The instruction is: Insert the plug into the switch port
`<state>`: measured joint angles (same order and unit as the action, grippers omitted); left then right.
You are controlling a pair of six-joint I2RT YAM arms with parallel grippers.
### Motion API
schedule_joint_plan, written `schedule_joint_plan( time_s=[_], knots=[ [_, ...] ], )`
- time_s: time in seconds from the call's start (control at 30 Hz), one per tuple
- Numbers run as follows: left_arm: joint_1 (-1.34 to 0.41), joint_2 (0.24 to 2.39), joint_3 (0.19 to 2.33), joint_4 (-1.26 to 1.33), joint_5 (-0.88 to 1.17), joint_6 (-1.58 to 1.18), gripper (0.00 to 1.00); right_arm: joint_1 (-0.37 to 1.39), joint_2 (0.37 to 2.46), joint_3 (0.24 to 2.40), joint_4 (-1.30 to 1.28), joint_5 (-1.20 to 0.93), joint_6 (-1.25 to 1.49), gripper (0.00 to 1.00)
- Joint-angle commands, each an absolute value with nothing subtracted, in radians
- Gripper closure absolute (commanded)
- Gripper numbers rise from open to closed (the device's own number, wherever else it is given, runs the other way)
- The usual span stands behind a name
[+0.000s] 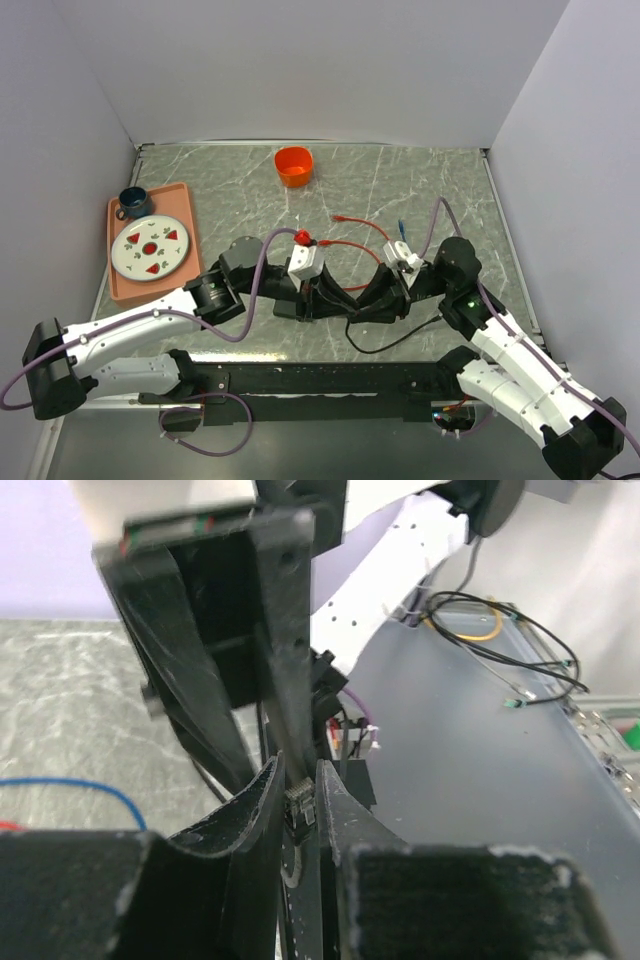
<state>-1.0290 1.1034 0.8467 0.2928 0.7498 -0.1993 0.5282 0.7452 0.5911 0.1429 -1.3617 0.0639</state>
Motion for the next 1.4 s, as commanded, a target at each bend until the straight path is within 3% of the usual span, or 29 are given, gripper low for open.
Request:
schedule_joint_plan(
  time_s=[0.0,0.07,0.1,0.13,0.53,0.7,0.83,1.1,1.3,1.37],
  knots=[
    [-1.037,1.028,0.798,0.288,0.648,-0.222,0.99,0.529,0.698,0.624,0.164,-1.211,0.057,0.52],
    [-1.037,1.009,0.785,0.325,0.549,-0.279,0.99,0.531,0.683,0.617,0.164,-1.061,0.072,0.39],
    [-1.037,1.006,0.776,0.334,0.523,-0.299,0.99,0.529,0.666,0.605,0.163,-0.989,0.116,0.09],
    [-1.037,1.008,0.776,0.339,0.462,-0.319,0.99,0.531,0.66,0.601,0.153,-0.851,0.138,0.01],
    [-1.042,1.061,0.922,0.075,-0.225,-0.696,0.99,0.548,0.568,0.706,-0.083,-0.422,0.184,0.0],
    [-1.042,1.121,1.017,-0.089,-0.484,-0.889,0.99,0.71,0.526,0.667,-0.028,-0.206,0.161,0.0],
    [-1.043,1.176,1.084,-0.173,-0.543,-0.975,0.99,0.833,0.615,0.706,-0.054,0.033,0.15,0.0],
    [-1.043,1.233,1.121,-0.161,-0.497,-0.986,0.99,0.937,0.836,0.798,-0.031,0.176,0.103,0.02],
    [-1.043,1.197,1.108,-0.169,-0.503,-0.971,0.99,0.936,0.885,0.807,-0.003,0.199,0.089,0.2],
    [-1.043,1.19,1.101,-0.166,-0.503,-0.971,0.99,0.934,0.902,0.816,-0.003,0.198,0.086,0.33]
  ],
)
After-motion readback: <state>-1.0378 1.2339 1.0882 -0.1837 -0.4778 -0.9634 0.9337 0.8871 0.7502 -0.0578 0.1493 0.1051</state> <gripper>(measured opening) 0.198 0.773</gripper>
